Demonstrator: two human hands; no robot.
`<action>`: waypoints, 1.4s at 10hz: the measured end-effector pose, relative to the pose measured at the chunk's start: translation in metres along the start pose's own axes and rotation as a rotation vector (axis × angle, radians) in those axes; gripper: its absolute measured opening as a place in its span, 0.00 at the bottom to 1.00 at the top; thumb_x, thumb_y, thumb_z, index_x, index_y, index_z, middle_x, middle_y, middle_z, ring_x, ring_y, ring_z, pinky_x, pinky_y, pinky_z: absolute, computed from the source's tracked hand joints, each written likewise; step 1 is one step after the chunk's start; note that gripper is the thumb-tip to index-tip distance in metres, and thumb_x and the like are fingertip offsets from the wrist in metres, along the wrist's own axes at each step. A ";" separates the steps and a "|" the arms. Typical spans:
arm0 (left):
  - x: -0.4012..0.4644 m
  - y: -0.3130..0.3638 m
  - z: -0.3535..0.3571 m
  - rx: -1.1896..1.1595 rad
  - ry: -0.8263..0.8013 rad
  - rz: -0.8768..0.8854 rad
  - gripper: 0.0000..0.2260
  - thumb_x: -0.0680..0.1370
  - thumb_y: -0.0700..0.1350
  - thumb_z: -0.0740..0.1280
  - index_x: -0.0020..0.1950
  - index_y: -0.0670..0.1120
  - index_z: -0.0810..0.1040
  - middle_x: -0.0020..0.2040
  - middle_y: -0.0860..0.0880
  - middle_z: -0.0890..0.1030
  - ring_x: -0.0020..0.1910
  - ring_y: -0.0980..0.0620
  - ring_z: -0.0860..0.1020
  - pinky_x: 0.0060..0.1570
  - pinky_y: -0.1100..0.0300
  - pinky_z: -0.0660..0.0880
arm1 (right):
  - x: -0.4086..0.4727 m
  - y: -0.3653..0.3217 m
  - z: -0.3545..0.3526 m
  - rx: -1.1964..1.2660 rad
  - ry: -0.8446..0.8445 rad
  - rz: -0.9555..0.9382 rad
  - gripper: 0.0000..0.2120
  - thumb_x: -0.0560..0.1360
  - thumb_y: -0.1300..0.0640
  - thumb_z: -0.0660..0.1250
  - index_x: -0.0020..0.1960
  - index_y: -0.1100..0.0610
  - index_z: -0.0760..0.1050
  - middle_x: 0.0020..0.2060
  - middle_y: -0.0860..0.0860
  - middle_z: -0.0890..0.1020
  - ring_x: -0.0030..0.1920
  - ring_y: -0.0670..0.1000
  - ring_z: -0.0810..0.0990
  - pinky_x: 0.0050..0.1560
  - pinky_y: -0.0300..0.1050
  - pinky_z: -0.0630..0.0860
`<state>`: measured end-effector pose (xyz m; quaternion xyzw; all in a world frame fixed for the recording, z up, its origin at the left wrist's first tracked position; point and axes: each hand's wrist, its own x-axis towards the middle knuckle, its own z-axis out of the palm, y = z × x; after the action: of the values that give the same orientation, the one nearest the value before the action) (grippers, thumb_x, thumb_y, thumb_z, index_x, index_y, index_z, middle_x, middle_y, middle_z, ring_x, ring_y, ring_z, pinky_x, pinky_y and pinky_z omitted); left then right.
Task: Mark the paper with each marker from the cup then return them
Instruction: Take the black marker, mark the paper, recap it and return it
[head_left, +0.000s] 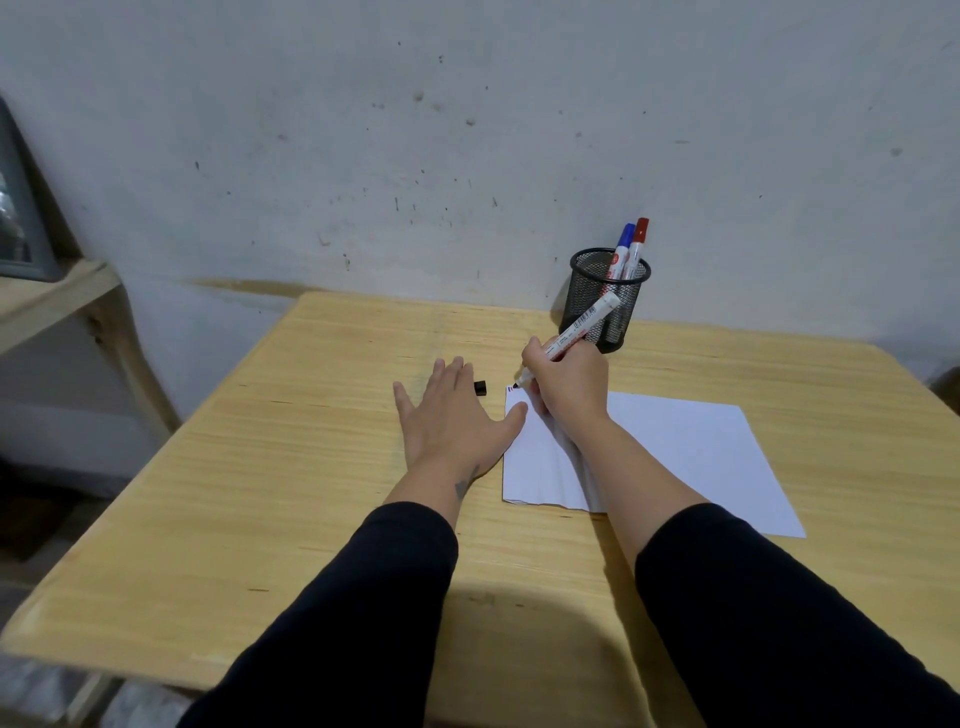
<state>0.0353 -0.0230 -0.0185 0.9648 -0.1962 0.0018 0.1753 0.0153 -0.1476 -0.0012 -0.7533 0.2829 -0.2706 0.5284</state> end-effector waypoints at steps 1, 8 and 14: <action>0.000 0.000 0.000 0.002 -0.004 -0.004 0.38 0.73 0.68 0.54 0.77 0.47 0.54 0.79 0.53 0.53 0.78 0.55 0.46 0.74 0.39 0.38 | 0.003 0.002 0.002 -0.033 0.001 -0.006 0.16 0.73 0.53 0.67 0.36 0.66 0.78 0.31 0.58 0.82 0.28 0.52 0.78 0.31 0.43 0.75; -0.007 -0.003 -0.003 -0.416 0.178 -0.042 0.05 0.80 0.43 0.62 0.52 0.46 0.76 0.55 0.49 0.81 0.69 0.50 0.70 0.76 0.50 0.43 | -0.008 -0.019 -0.021 0.391 -0.011 0.141 0.20 0.81 0.53 0.58 0.36 0.62 0.77 0.23 0.54 0.75 0.16 0.46 0.70 0.18 0.38 0.71; -0.016 0.073 -0.076 -1.071 0.157 0.246 0.06 0.78 0.37 0.65 0.50 0.44 0.80 0.41 0.47 0.83 0.39 0.57 0.80 0.33 0.76 0.70 | -0.022 -0.085 -0.086 0.420 0.019 -0.051 0.16 0.78 0.56 0.58 0.34 0.60 0.73 0.23 0.55 0.75 0.17 0.49 0.68 0.21 0.39 0.69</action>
<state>-0.0026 -0.0542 0.0767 0.7078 -0.2674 -0.0058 0.6538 -0.0487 -0.1636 0.1029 -0.6309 0.2063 -0.3438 0.6642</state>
